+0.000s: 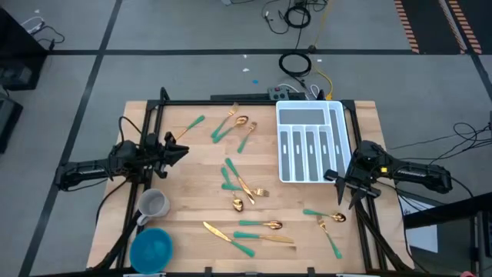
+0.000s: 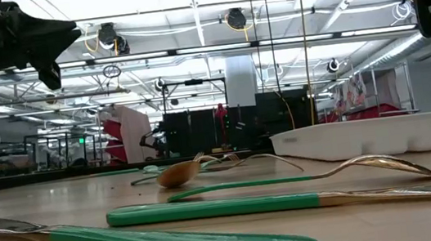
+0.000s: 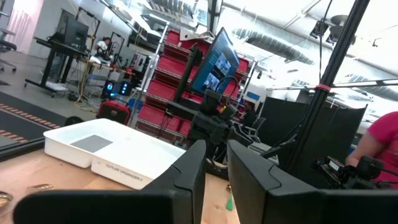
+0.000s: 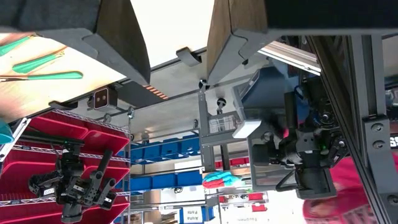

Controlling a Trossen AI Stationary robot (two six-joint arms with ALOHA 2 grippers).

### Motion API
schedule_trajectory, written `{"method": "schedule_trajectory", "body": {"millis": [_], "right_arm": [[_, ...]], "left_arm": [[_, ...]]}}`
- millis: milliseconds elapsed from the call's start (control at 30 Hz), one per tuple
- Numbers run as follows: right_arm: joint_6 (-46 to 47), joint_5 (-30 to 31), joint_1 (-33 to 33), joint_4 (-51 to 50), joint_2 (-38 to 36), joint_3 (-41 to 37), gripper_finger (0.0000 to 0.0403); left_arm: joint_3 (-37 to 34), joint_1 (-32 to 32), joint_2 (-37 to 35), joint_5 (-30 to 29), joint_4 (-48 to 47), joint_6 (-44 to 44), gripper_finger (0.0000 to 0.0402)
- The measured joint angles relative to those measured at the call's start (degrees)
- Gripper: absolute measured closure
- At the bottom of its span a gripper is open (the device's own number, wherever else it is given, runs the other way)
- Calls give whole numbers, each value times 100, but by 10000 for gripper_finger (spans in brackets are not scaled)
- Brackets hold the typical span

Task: Sort silverware

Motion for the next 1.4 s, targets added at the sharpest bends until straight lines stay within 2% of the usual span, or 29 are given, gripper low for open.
{"method": "schedule_trajectory", "body": {"millis": [133,367,500,667,767,1033,1233,1400], "right_arm": [[-3,237,-1,37,-1,0,250],[-64,1638,-7,35,1,2,250],[-67,3006,-8,-10,1,2,250],[721,4280,-8,9,1,4,250],[1057,4800,-8,9,1,4,250],[1913,5337,-8,245,1,2,250],[2570,5375,-8,849,1,2,250],[2614,5394,-8,1530,0,2,250]], "left_arm": [[1,0,0,0,0,-2,329],[0,0,0,-2,-1,-1,329],[0,1,0,-1,-2,-1,329],[0,2,0,-2,-2,-1,329],[0,1,0,0,-2,-2,329],[2,0,0,-1,-2,-2,329],[1,1,0,-1,-2,-2,329],[0,2,0,0,-2,-1,329]]}}
